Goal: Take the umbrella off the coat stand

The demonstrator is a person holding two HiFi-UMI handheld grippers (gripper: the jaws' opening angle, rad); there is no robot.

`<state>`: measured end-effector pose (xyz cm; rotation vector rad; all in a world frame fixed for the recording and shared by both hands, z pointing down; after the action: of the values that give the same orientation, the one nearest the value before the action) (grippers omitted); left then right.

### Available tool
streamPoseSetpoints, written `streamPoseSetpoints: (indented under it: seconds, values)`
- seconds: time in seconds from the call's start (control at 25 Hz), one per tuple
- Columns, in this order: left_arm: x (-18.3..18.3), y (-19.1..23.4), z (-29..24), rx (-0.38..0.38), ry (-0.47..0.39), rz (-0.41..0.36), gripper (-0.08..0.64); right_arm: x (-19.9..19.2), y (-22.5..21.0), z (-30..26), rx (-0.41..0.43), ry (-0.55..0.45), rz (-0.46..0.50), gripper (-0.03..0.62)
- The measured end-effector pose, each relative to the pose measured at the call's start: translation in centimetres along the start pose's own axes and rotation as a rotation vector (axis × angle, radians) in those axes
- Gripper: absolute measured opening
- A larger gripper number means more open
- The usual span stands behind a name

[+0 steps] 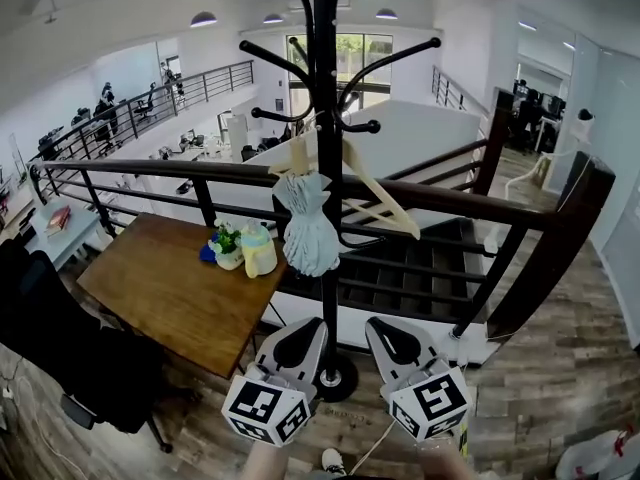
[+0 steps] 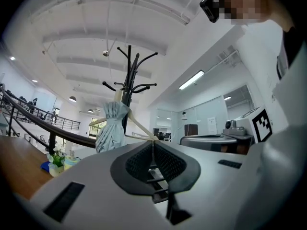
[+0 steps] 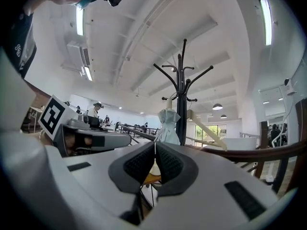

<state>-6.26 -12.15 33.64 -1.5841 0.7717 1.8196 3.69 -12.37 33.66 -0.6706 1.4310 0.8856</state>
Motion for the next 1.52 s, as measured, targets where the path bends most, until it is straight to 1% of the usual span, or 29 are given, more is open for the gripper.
streamPoseSetpoints:
  seconds: [0.24, 0.4, 0.48, 0.64, 0.76, 0.96, 1.16, 1.2, 1.28, 1.36, 1.4, 1.44, 1.52]
  values:
    - [1.3, 4.0, -2.7, 0.004, -0.039, -0.027, 0.017, 0.7, -1.0, -4.3, 0.028, -0.042, 0.013, 0.029]
    - [1.4, 4.9, -3.7, -0.003, -0.029, -0.042, 0.017, 0.7, -1.9, -5.5, 0.054, -0.065, -0.049, 0.029]
    - [1.4, 5.2, -3.9, 0.005, -0.026, -0.045, 0.017, 0.9, -2.2, -5.9, 0.063, -0.073, -0.069, 0.029]
    - [1.2, 6.0, -4.0, 0.031, -0.011, -0.046, 0.017, 0.5, -2.0, -6.4, 0.100, -0.067, -0.092, 0.029]
    - [1.3, 6.6, -4.0, 0.064, -0.007, -0.050, 0.017, 0.0, -2.2, -6.8, 0.128, -0.057, -0.119, 0.029]
    - [2.9, 7.5, -4.5, 0.104, -0.043, -0.066, 0.017, 0.3, -3.5, -8.5, 0.146, -0.073, -0.133, 0.029]
    - [4.3, 9.3, -5.3, 0.166, -0.040, -0.104, 0.020, 1.8, -3.8, -10.6, 0.194, -0.107, -0.120, 0.029]
    - [4.5, 9.5, -5.4, 0.172, -0.040, -0.111, 0.032, 2.0, -3.8, -11.0, 0.205, -0.112, -0.118, 0.029]
    - [5.1, 9.9, -5.7, 0.180, -0.045, -0.119, 0.120, 2.6, -3.8, -11.7, 0.224, -0.122, -0.114, 0.029]
    - [5.7, 10.5, -6.2, 0.188, -0.053, -0.125, 0.155, 3.1, -3.8, -12.3, 0.240, -0.136, -0.107, 0.029]
    - [5.9, 10.9, -6.6, 0.189, -0.053, -0.124, 0.183, 3.3, -3.9, -12.6, 0.246, -0.142, -0.104, 0.029]
    - [6.0, 11.3, -7.1, 0.187, -0.049, -0.115, 0.224, 3.5, -4.1, -13.0, 0.248, -0.150, -0.105, 0.029]
    - [5.9, 12.3, -8.0, 0.181, -0.040, -0.085, 0.265, 3.8, -4.6, -13.6, 0.246, -0.170, -0.115, 0.029]
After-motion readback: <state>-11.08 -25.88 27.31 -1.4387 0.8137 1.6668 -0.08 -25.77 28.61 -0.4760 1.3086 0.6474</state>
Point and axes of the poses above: the fingertips, and each gripper's own axes: z backward along the fingers, y to its left, x out of its top, the point moved 2 cm from there along z, backward along the fingers, and after that the axes turned 7 degrees about -x, right-handed, at the moved point
